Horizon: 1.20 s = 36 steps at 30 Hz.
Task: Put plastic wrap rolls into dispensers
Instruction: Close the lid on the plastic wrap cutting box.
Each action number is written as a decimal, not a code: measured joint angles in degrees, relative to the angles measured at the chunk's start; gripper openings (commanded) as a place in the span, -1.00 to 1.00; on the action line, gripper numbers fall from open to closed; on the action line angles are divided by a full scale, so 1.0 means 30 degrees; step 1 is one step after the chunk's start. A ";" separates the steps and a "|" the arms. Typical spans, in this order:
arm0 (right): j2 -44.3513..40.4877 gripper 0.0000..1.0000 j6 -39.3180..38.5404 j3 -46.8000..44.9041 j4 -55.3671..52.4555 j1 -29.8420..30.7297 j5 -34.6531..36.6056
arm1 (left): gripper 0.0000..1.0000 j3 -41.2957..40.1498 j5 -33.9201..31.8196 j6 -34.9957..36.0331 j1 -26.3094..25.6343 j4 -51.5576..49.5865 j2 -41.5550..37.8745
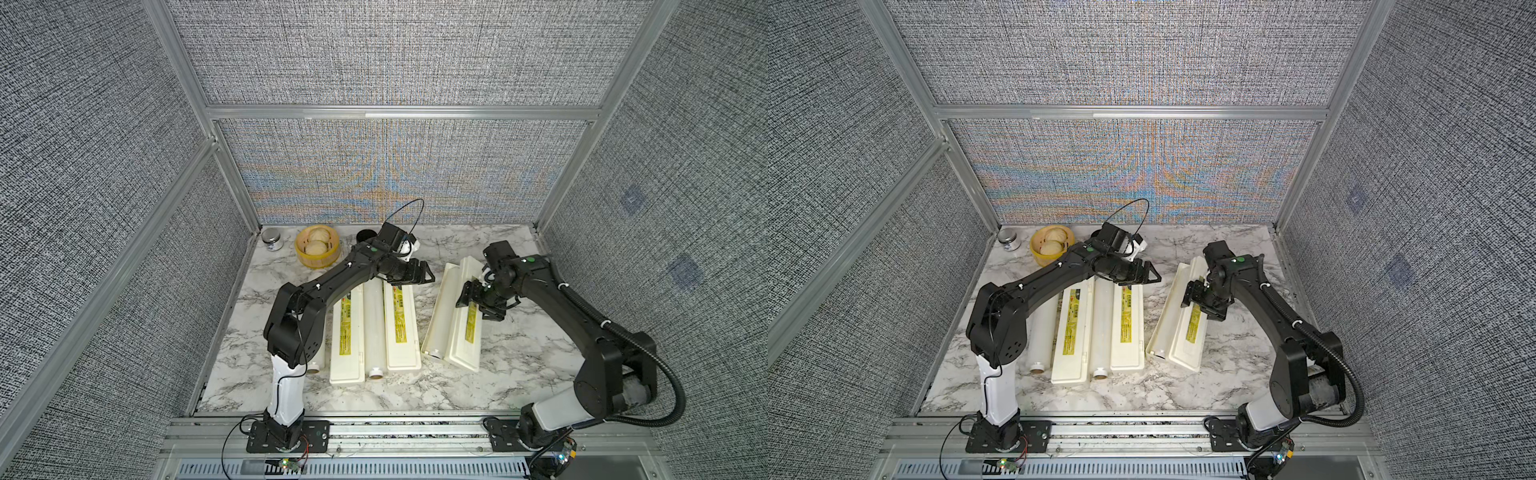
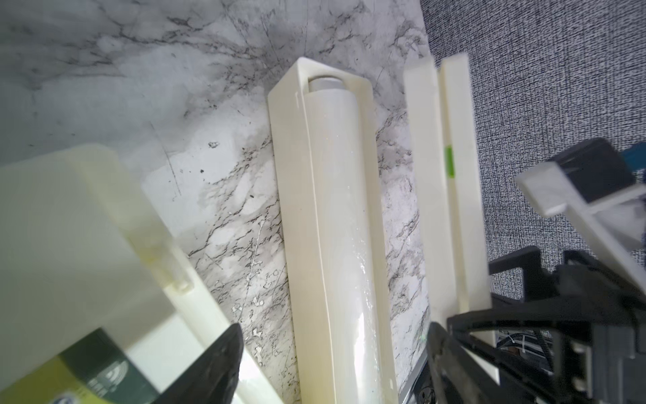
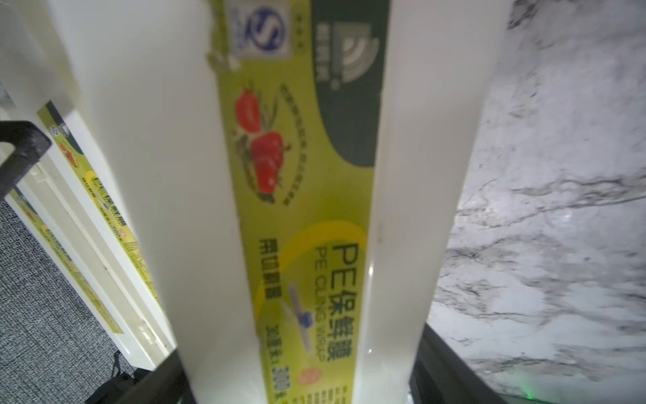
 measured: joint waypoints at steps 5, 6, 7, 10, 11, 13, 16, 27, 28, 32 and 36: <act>0.1027 0.55 0.2055 0.1115 0.0102 0.1231 0.0182 | 0.63 -0.0998 -0.0153 -0.0284 0.0444 0.0583 -0.1341; 0.1282 0.55 0.2273 0.1413 0.0087 0.1348 0.0299 | 0.63 -0.1239 -0.0182 -0.0350 0.0539 0.0641 -0.1457; 0.1617 0.55 0.2506 0.1778 0.0058 0.1472 0.0430 | 0.63 -0.1486 -0.0233 -0.0364 0.0656 0.0714 -0.1566; 0.2579 0.55 0.2827 0.2579 0.0073 0.1858 0.1093 | 0.63 -0.2069 -0.0328 -0.0488 0.0954 0.0889 -0.1792; 0.2849 0.55 0.2849 0.2776 0.0000 0.1916 0.1341 | 0.63 -0.2244 -0.0350 -0.0525 0.1064 0.0984 -0.1887; 0.3279 0.55 0.2841 0.3147 -0.0182 0.2047 0.1872 | 0.63 -0.2455 -0.0357 -0.0619 0.1202 0.1158 -0.1989; 0.4102 0.55 0.2616 0.4189 -0.0597 0.2229 0.2674 | 0.63 -0.2608 -0.0350 -0.0619 0.1319 0.1333 -0.1989; 0.5654 0.64 0.2135 0.4641 -0.1275 0.2754 0.4452 | 0.63 -0.2841 -0.0262 -0.0627 0.1508 0.1486 -0.1989; 0.5770 0.66 0.2164 0.4612 -0.1246 0.2776 0.4488 | 0.63 -0.2892 -0.0240 -0.0634 0.1515 0.1566 -0.1989; 0.6003 0.68 0.2586 0.4328 -0.0765 0.2900 0.4444 | 0.63 -0.3133 -0.0109 -0.0772 0.1523 0.1945 -0.1989; 0.6309 0.71 0.3118 0.4437 -0.0430 0.2980 0.3993 | 0.63 -0.3366 -0.0051 -0.0780 0.1552 0.2178 -0.2018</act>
